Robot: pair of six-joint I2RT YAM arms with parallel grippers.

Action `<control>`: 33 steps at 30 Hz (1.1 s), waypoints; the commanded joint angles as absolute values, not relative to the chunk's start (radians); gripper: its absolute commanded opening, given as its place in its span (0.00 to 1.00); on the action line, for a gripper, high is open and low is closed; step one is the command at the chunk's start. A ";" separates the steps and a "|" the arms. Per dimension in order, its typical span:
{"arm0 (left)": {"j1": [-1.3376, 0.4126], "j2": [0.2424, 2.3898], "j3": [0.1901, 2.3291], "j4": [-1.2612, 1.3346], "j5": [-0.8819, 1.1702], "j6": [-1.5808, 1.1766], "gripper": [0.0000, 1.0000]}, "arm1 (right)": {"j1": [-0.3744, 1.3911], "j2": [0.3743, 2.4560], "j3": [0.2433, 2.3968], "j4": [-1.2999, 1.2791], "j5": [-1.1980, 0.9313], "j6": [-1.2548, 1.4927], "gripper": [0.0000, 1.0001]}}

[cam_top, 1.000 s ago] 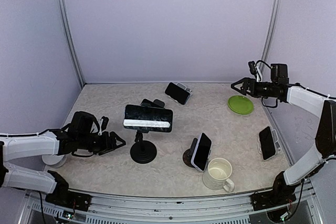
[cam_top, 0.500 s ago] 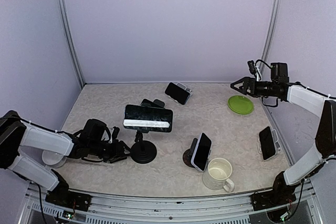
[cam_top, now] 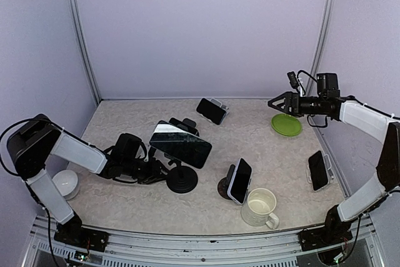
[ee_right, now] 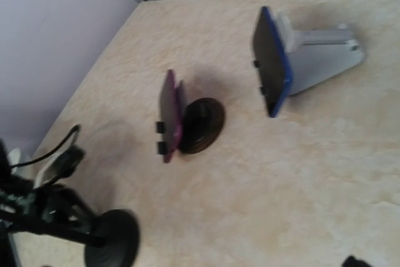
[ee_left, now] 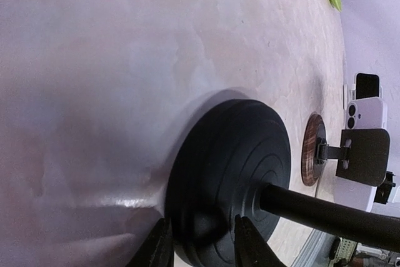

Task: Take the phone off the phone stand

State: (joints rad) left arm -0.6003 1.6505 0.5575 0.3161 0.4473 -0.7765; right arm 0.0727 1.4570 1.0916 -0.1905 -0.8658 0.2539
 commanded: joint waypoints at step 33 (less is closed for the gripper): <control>-0.595 1.284 0.653 0.036 0.148 -0.689 0.65 | 0.707 1.619 1.708 -0.785 -0.889 0.255 0.85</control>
State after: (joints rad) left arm -0.5907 1.4075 0.7021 0.1047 0.2481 -0.6544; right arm 0.6491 1.5711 1.6268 -0.7063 -0.8928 0.2668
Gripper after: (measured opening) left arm 0.639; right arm 0.864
